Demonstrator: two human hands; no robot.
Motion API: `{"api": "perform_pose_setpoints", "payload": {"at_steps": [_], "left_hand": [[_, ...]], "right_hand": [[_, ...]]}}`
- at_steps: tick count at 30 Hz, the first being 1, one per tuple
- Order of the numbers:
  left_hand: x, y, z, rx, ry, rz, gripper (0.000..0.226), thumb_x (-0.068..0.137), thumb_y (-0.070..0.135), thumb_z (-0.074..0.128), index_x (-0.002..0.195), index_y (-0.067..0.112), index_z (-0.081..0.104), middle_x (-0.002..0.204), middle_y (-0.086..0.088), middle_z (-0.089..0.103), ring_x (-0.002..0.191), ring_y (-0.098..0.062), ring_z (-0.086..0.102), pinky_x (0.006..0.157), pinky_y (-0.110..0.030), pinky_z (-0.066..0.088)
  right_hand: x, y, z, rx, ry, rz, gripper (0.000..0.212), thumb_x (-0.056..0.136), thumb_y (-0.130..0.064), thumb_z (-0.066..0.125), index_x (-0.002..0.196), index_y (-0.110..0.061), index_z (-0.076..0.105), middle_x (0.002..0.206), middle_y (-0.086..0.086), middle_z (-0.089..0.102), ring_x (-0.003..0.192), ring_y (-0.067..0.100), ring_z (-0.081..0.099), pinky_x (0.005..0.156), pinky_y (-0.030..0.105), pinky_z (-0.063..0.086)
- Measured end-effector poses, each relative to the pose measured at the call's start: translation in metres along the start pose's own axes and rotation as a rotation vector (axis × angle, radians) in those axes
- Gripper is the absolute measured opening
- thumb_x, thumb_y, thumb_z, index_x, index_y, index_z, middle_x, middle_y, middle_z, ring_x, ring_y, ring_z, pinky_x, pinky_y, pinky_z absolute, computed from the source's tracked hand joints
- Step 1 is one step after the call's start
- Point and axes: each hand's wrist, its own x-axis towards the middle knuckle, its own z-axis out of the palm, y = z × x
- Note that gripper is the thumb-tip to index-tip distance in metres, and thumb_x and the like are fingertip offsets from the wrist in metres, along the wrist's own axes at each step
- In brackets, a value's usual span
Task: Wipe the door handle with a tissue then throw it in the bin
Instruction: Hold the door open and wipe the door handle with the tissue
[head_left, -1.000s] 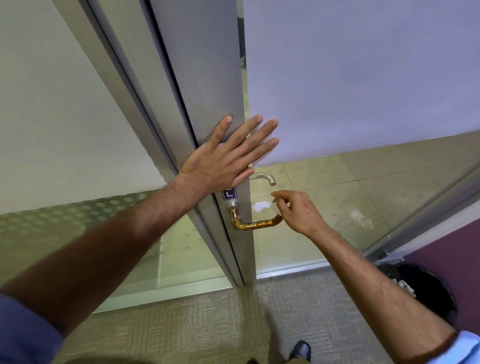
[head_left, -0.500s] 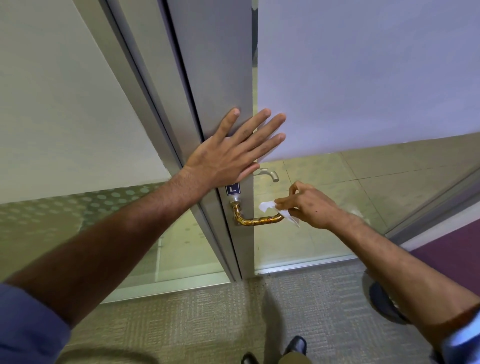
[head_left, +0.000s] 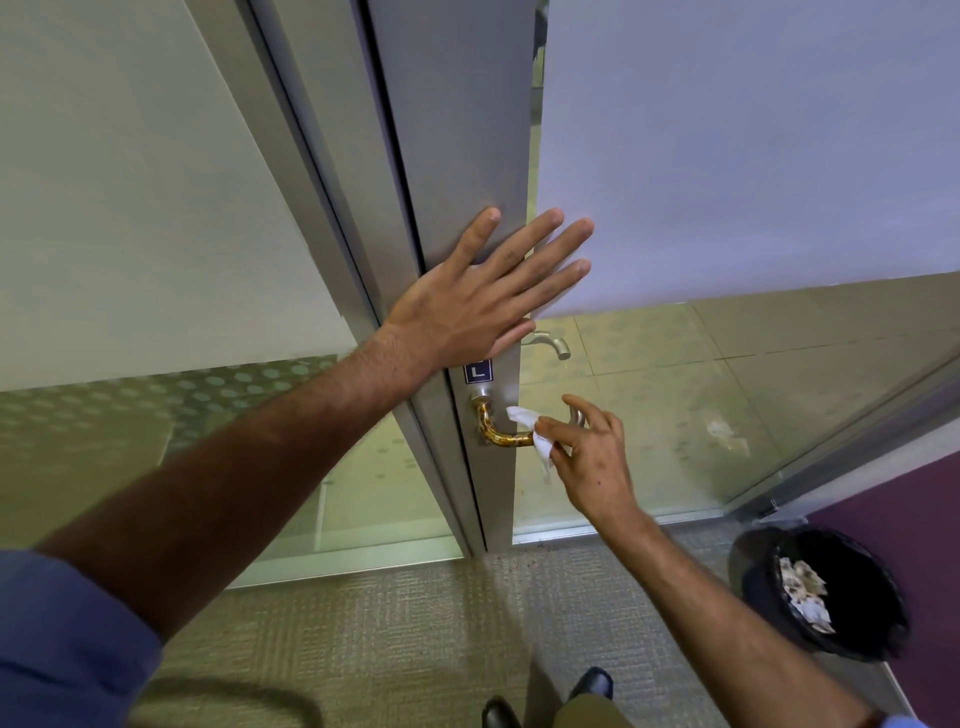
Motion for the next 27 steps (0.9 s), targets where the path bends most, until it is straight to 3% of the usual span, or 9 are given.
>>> {"api": "perform_pose_setpoints", "payload": {"at_steps": [3,6,8,11,14,17,21,24,27], "left_hand": [[0.000,0.000,0.000,0.003,0.002,-0.004,0.080,0.110,0.061,0.026,0.174,0.019,0.002,0.176,-0.012,0.003,0.161,-0.034,0.013,0.119,-0.063,-0.004],[0.000,0.000,0.000,-0.008,0.006,-0.007,0.080,0.110,0.062,0.027,0.174,0.019,0.003,0.176,-0.012,0.004,0.161,-0.034,0.013,0.119,-0.062,-0.003],[0.000,0.000,-0.001,-0.015,0.003,-0.008,0.081,0.110,0.062,0.029,0.174,0.019,0.003,0.176,-0.012,0.004,0.161,-0.034,0.013,0.119,-0.062,-0.002],[0.000,0.000,0.000,-0.023,0.001,-0.005,0.082,0.110,0.063,0.030,0.174,0.019,0.003,0.176,-0.012,0.003,0.161,-0.033,0.012,0.120,-0.062,-0.001],[0.001,-0.002,-0.001,-0.021,0.002,-0.008,0.083,0.109,0.064,0.031,0.174,0.019,0.003,0.176,-0.011,0.003,0.161,-0.033,0.012,0.120,-0.062,-0.001],[0.000,-0.001,-0.001,-0.014,0.006,-0.001,0.084,0.109,0.065,0.029,0.174,0.019,0.003,0.176,-0.011,0.004,0.160,-0.033,0.013,0.119,-0.062,-0.001],[0.001,0.000,0.000,-0.005,0.013,0.001,0.082,0.109,0.064,0.027,0.173,0.019,0.001,0.176,-0.011,0.004,0.161,-0.033,0.013,0.119,-0.062,-0.001],[0.001,-0.001,-0.001,-0.006,0.009,0.000,0.082,0.109,0.064,0.027,0.173,0.019,0.002,0.176,-0.010,0.004,0.161,-0.032,0.013,0.119,-0.062,-0.001],[0.000,0.000,0.000,-0.009,0.016,0.002,0.082,0.109,0.065,0.026,0.173,0.019,0.004,0.176,-0.010,0.005,0.161,-0.032,0.014,0.118,-0.063,-0.001]], "right_hand": [[-0.003,-0.023,0.014,-0.002,0.047,-0.056,0.043,0.063,0.006,0.083,0.095,-0.023,0.079,0.112,0.015,0.074,0.123,0.032,0.058,0.101,0.049,0.028],[0.000,-0.047,0.026,-0.023,-0.002,-0.056,0.038,0.070,-0.003,0.079,0.098,-0.029,0.078,0.105,0.004,0.078,0.130,0.017,0.053,0.109,0.053,0.016],[0.004,-0.050,0.024,0.091,0.022,-0.006,0.034,0.077,-0.004,0.074,0.099,-0.029,0.078,0.110,-0.001,0.074,0.126,0.010,0.048,0.108,0.054,0.021],[0.013,-0.045,0.006,0.380,-0.018,0.096,0.035,0.084,-0.008,0.068,0.092,-0.041,0.077,0.105,-0.010,0.063,0.108,0.006,0.033,0.101,0.037,0.035],[0.033,-0.047,-0.002,0.640,-0.147,0.184,0.022,0.083,-0.020,0.071,0.084,-0.042,0.076,0.091,-0.010,0.070,0.098,0.027,0.065,0.078,0.046,0.059],[0.045,-0.056,0.001,0.703,-0.218,0.236,0.022,0.085,-0.004,0.065,0.085,-0.026,0.068,0.082,0.006,0.072,0.079,0.027,0.071,0.064,0.053,0.061],[0.045,-0.062,0.006,0.874,-0.328,0.242,0.023,0.088,0.010,0.058,0.086,-0.013,0.063,0.081,0.017,0.070,0.069,0.022,0.063,0.062,0.032,0.051],[0.049,-0.057,0.017,0.515,-0.155,0.177,0.028,0.083,0.002,0.057,0.080,-0.025,0.064,0.073,-0.002,0.069,0.077,0.027,0.063,0.070,0.038,0.052],[0.044,-0.057,0.020,0.241,0.037,0.055,0.020,0.077,0.002,0.062,0.079,-0.017,0.063,0.068,-0.004,0.065,0.069,0.027,0.059,0.071,0.040,0.050]]}}
